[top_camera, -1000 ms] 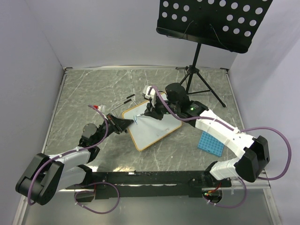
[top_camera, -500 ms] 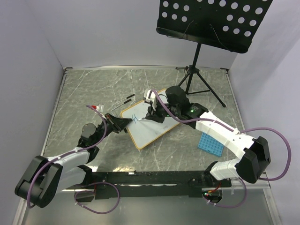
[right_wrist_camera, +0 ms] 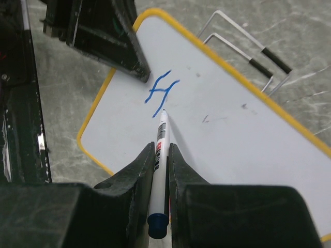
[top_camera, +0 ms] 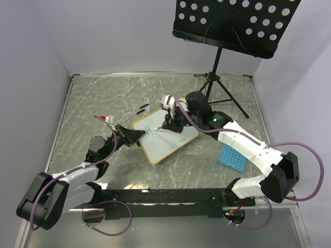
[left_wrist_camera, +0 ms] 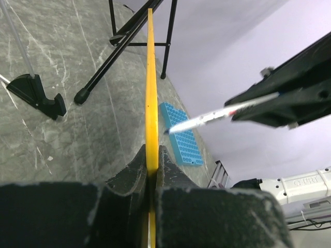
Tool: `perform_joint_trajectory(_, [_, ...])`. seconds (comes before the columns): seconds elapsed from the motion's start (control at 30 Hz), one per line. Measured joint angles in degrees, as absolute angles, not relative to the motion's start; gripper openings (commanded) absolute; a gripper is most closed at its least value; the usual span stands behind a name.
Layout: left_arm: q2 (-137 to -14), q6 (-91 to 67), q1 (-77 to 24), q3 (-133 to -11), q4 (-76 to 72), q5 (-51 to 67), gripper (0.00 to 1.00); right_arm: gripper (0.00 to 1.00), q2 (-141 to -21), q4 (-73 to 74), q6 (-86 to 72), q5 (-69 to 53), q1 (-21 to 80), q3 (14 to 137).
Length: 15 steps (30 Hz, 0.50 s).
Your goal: Write a sentence on the whiteboard
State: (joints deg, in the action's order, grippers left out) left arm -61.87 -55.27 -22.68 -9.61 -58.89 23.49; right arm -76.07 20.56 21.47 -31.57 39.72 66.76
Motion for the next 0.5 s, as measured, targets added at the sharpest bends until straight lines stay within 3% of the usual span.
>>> perform_joint_trajectory(0.5, [-62.9,-55.5,-22.7,-9.6,-60.2,24.8,0.01,0.0,-76.1,20.2,20.6,-33.0,38.7,68.6])
